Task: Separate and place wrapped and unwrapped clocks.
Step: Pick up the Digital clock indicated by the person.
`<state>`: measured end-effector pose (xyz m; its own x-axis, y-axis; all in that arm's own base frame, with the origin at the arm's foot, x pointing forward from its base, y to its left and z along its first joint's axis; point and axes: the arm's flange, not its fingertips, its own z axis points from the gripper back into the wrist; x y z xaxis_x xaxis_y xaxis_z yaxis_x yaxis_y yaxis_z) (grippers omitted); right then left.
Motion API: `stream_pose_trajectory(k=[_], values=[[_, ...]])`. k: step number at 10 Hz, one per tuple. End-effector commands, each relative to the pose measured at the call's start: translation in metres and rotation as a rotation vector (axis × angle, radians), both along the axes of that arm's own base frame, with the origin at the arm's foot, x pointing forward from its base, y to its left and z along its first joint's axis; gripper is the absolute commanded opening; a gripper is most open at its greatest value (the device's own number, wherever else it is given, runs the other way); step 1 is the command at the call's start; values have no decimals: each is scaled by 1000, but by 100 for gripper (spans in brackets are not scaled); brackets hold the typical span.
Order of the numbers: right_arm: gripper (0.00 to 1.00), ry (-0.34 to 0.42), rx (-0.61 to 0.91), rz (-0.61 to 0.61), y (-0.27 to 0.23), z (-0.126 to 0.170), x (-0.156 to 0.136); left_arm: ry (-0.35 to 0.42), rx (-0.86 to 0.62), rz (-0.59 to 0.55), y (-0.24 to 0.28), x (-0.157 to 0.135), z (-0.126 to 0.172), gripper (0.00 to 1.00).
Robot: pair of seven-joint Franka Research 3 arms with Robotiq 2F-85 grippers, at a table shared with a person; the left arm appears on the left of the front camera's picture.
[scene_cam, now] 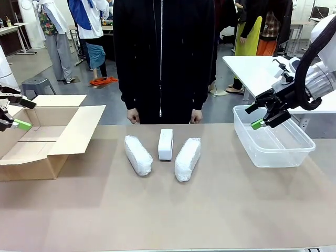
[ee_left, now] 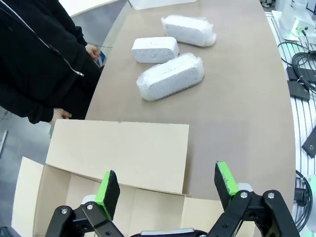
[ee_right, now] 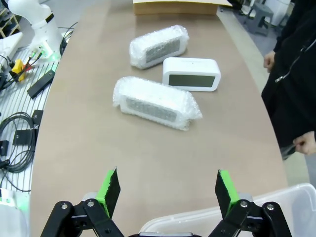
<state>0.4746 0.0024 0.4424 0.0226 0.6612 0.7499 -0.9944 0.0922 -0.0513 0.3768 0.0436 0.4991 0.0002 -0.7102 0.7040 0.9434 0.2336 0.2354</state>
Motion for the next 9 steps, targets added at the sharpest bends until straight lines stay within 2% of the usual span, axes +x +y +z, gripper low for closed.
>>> stream_pose_trajectory(k=[1,9], values=[[100,-5,28,3,2,-2,2,-26,-16,-20,1,1,-4,100],[100,-5,28,3,2,-2,2,-26,-16,-20,1,1,-4,100]])
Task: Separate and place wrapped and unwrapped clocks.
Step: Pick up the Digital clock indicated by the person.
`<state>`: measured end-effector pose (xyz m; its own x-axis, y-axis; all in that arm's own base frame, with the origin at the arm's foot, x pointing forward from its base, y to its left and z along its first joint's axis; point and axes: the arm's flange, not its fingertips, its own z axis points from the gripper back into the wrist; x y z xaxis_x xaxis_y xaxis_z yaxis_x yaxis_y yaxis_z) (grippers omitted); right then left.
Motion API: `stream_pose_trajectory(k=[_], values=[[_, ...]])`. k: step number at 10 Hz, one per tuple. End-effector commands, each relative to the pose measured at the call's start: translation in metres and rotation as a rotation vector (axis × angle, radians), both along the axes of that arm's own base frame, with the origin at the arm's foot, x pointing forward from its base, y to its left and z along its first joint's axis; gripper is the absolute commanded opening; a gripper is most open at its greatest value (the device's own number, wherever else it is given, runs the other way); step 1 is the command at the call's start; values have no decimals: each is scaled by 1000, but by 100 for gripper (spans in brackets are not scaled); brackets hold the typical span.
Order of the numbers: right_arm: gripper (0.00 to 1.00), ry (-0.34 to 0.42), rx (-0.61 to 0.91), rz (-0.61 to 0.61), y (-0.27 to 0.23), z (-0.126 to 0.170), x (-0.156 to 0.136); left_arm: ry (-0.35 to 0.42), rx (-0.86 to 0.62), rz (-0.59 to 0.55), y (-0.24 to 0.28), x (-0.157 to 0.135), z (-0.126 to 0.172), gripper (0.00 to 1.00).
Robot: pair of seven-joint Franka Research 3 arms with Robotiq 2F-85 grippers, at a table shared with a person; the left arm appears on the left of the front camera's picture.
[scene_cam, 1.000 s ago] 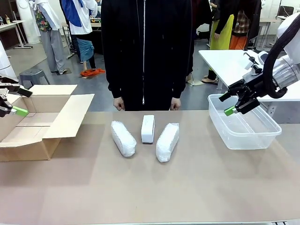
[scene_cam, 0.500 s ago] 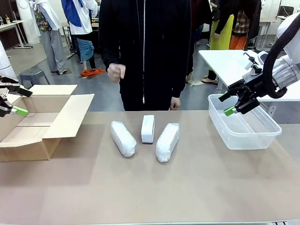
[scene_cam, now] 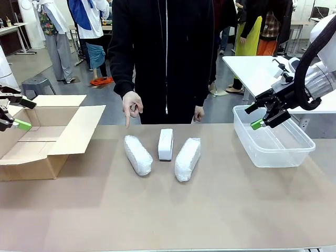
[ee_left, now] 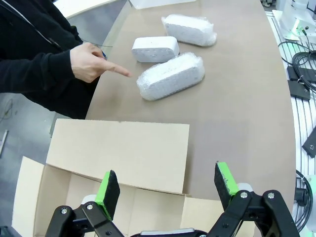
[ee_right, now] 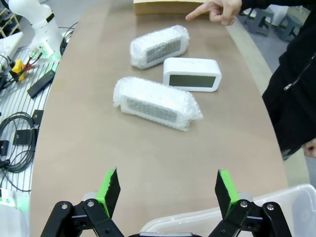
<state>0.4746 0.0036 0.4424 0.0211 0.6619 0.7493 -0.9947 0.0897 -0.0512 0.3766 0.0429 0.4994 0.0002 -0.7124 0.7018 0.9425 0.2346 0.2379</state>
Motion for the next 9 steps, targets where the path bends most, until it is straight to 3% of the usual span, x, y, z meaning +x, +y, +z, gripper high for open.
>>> stream_pose_trajectory(k=[1,9], values=[[100,-5,29,0,1,-2,2,-24,-19,-22,2,1,-5,100],[100,-5,29,0,1,-2,2,-24,-19,-22,2,1,-5,100]])
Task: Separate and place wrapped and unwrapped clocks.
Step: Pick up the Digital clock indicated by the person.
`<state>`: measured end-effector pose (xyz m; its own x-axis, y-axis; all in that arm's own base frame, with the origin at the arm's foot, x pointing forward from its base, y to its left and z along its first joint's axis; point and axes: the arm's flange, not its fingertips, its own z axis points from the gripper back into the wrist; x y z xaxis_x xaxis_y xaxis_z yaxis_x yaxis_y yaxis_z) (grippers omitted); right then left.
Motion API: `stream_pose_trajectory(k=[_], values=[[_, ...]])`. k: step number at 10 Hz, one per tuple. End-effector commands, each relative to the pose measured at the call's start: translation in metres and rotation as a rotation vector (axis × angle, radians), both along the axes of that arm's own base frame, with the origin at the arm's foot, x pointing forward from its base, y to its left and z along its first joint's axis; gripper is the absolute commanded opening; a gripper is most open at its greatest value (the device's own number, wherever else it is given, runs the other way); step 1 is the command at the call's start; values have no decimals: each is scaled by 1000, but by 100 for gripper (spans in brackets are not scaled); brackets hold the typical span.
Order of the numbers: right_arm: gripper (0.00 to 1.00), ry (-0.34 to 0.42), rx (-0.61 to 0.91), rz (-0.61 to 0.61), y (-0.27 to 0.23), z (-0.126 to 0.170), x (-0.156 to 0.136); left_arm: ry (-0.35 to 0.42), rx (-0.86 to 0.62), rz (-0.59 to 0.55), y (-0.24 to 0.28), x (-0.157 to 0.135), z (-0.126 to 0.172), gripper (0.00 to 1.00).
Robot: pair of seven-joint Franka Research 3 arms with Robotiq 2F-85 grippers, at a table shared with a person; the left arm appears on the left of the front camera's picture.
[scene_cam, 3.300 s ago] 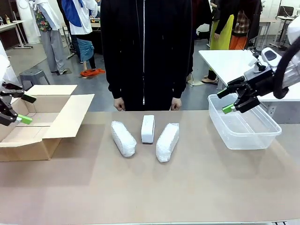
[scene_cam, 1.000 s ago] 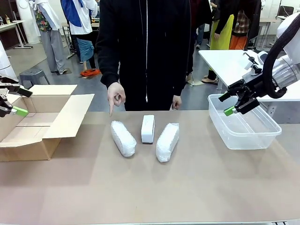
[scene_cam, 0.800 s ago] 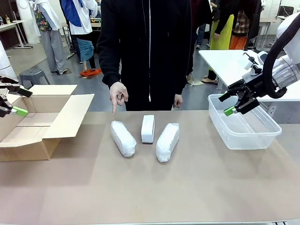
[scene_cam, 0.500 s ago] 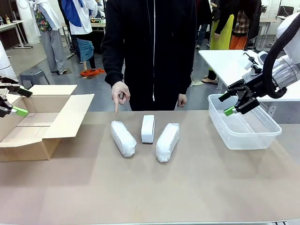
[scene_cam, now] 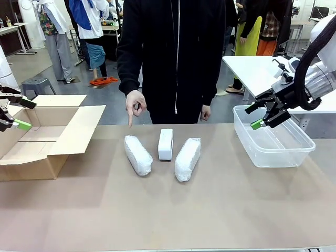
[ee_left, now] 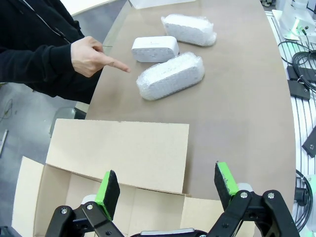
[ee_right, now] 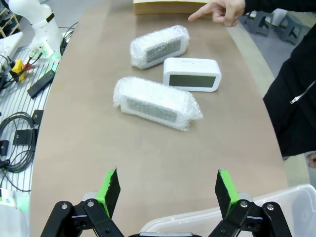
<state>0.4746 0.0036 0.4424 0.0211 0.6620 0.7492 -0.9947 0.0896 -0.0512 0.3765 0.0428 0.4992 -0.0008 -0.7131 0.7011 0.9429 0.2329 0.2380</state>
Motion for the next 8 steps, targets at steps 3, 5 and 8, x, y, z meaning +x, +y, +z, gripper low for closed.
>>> stream_pose_trajectory(k=[3,5,8], values=[[100,-5,29,0,1,-2,2,-24,-20,-21,2,1,-5,100],[100,-5,29,0,1,-2,2,-24,-20,-21,2,1,-5,100],[100,-5,29,0,1,-2,2,9,-6,28,-10,2,0,100]])
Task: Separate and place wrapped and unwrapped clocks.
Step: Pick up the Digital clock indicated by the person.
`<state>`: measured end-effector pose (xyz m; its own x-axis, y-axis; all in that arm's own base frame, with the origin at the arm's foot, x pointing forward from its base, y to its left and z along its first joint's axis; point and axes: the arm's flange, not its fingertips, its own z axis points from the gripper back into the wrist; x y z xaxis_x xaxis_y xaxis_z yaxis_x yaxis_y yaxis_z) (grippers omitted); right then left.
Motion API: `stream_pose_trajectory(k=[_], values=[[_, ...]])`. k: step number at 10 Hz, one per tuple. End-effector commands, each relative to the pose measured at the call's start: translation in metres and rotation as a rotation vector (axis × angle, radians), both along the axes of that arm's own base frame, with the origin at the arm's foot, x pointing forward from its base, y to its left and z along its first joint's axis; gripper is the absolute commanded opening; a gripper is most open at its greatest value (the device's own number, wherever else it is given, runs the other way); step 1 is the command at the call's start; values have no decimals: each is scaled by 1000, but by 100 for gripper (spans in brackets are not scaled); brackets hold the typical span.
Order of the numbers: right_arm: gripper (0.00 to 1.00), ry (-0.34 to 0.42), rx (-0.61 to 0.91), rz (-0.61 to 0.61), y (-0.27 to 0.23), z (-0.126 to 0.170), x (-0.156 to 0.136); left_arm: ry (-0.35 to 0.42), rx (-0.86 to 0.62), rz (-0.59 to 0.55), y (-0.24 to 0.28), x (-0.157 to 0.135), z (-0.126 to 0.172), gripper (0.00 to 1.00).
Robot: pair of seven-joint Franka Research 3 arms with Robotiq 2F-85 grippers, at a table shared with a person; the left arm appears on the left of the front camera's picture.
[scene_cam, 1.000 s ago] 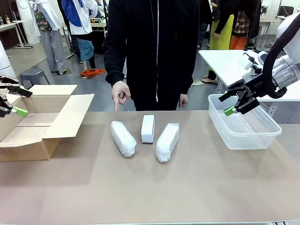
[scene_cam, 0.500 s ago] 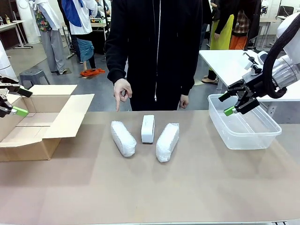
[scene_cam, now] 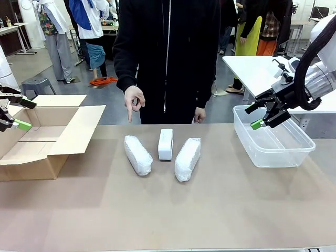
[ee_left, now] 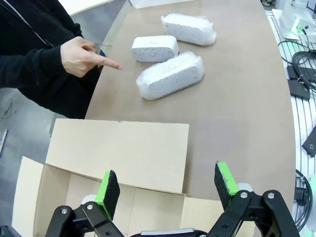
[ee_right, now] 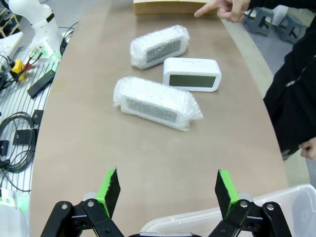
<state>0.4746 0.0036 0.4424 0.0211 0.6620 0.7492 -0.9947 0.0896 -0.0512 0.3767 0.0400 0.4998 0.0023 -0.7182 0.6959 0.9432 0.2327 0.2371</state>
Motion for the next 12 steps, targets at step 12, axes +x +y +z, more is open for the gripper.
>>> stream_pose_trajectory(k=[12], values=[[100,-5,29,0,1,-2,2,195,208,312,-113,7,12,100]])
